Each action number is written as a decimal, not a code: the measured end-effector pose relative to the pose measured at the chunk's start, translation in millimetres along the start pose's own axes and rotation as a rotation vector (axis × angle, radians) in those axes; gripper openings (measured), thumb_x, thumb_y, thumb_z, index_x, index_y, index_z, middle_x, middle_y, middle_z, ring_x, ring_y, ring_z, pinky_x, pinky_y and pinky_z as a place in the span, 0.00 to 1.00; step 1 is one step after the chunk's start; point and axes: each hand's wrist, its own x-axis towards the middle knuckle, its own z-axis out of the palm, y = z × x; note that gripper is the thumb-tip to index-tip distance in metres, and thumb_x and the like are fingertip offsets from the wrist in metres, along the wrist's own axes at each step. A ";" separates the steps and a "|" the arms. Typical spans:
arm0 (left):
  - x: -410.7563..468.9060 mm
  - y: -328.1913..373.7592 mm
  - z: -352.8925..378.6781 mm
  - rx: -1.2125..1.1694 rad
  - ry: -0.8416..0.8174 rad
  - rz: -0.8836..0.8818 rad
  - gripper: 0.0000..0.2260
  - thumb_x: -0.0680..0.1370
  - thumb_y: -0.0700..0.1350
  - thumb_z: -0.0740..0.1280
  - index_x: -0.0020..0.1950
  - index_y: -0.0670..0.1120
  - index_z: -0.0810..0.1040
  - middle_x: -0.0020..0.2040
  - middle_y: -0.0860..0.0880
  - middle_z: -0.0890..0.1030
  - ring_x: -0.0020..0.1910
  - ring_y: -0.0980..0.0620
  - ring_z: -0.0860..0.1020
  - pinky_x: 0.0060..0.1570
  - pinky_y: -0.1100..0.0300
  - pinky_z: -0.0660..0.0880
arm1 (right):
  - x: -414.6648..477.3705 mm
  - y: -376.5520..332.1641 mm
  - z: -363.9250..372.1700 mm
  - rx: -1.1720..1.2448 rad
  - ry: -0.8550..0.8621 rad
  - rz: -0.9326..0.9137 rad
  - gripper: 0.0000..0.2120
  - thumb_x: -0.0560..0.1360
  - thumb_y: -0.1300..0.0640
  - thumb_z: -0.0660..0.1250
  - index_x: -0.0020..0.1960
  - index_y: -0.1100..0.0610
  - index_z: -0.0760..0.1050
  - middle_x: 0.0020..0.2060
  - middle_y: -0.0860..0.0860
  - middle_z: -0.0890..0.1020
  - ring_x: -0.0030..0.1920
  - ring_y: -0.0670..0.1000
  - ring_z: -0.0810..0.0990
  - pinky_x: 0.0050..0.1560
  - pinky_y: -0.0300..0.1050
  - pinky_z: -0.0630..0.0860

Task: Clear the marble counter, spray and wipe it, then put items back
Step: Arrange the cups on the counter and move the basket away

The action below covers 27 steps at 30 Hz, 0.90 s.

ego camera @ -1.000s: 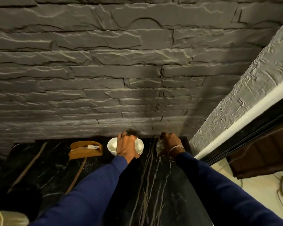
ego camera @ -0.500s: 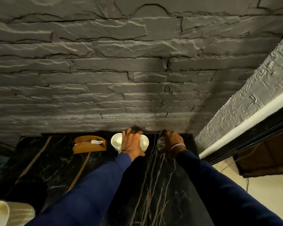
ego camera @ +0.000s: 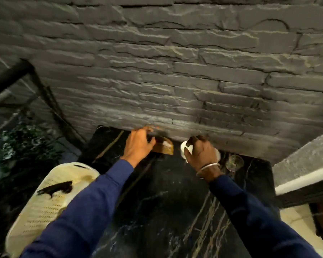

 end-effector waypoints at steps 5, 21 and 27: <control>-47.4 -106.2 -74.9 0.063 0.076 -0.111 0.10 0.71 0.48 0.70 0.52 0.51 0.82 0.49 0.49 0.85 0.51 0.45 0.82 0.51 0.53 0.79 | -23.4 -116.5 41.6 0.110 -0.129 -0.051 0.06 0.70 0.56 0.69 0.40 0.59 0.78 0.39 0.59 0.83 0.41 0.62 0.81 0.41 0.52 0.79; -212.8 -320.1 -176.6 0.047 -0.181 -0.678 0.18 0.80 0.52 0.62 0.64 0.42 0.73 0.65 0.36 0.77 0.65 0.37 0.74 0.62 0.48 0.73 | -89.2 -288.7 165.7 -0.084 -0.642 0.233 0.27 0.76 0.51 0.67 0.68 0.64 0.67 0.63 0.61 0.76 0.63 0.61 0.76 0.60 0.50 0.74; -274.8 -310.1 -161.8 -0.261 0.059 -0.820 0.22 0.80 0.50 0.65 0.70 0.41 0.70 0.65 0.39 0.77 0.65 0.39 0.74 0.63 0.51 0.71 | -66.1 -300.2 164.8 -0.111 -0.440 0.193 0.26 0.79 0.50 0.62 0.71 0.65 0.65 0.61 0.65 0.77 0.60 0.64 0.77 0.60 0.55 0.74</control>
